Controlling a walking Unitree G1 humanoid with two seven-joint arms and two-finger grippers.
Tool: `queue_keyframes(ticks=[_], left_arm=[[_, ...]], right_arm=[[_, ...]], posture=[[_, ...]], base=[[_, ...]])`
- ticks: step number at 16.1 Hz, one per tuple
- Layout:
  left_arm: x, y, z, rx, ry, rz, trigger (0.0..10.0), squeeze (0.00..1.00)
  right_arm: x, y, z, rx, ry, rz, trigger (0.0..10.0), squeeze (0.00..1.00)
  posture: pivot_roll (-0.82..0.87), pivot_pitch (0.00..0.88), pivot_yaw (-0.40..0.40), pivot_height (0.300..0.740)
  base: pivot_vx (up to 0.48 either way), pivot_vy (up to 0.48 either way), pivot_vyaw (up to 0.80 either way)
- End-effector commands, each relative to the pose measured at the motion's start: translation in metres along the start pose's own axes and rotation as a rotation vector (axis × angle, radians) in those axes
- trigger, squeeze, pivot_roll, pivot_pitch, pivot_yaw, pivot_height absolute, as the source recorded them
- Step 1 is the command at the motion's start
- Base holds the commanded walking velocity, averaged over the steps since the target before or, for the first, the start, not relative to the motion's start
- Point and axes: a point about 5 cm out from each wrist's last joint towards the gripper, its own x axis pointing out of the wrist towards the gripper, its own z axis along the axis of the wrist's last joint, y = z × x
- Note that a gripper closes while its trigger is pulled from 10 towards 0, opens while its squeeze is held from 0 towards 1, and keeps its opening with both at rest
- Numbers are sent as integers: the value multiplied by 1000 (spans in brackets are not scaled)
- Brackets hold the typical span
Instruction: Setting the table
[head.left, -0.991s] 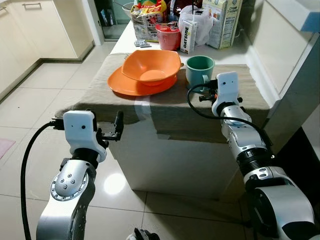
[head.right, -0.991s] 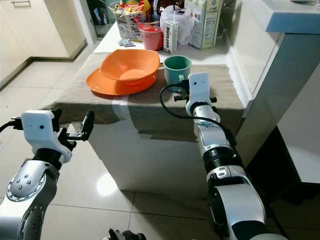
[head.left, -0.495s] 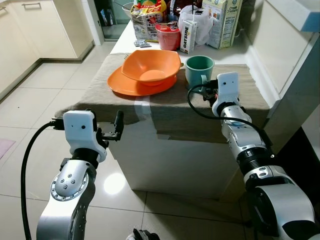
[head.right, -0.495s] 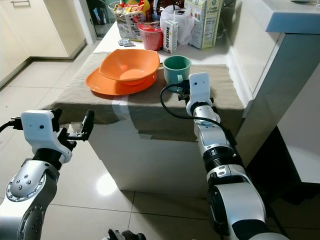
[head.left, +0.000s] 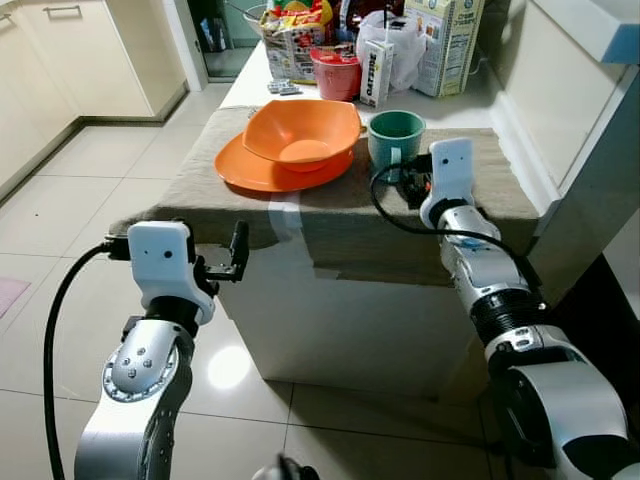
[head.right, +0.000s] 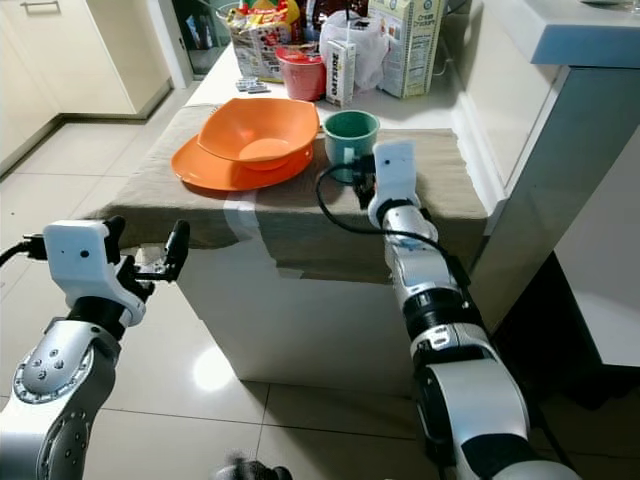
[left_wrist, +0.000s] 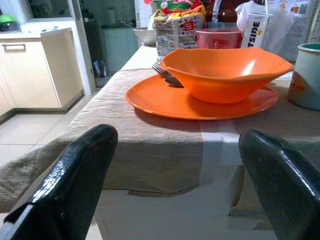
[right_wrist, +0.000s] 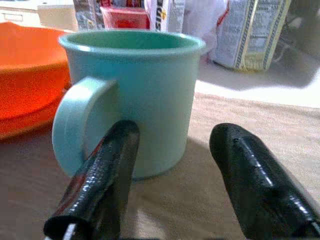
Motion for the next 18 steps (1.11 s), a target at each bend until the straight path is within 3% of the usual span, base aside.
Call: queue_keyframes(ticks=[1, 2, 3, 4, 13, 18], left_arm=[[-1, 0, 3, 3, -9, 4, 10000, 0], [0, 0, 3, 2, -9, 4, 10000, 0], [0, -1, 3, 1, -10, 4, 10000, 0], [0, -1, 3, 1, -10, 4, 10000, 0], [-1, -1, 3, -2, -9, 9, 10000, 0], [0, -1, 4, 1, -16, 10, 10000, 0]], right_arm=[[2, 3, 2, 1, -5, 11, 10000, 1000], [3, 3, 2, -18, 6, 2, 10000, 1000], [3, 3, 1, -18, 14, 5, 10000, 690], [4, 3, 1, -16, 18, 7, 10000, 0], [1, 14, -6, -7, 55, 60, 10000, 0], [5, 23, 6, 11, 15, 96, 10000, 0]], posture=[[74, 20, 101, 740], [74, 20, 101, 740], [74, 22, 100, 740], [74, 22, 100, 740], [76, 26, 96, 740], [87, 19, 90, 740]], base=[[0, 0, 0], [0, 0, 0], [0, 0, 0], [0, 0, 0], [0, 0, 0], [0, 0, 0]])
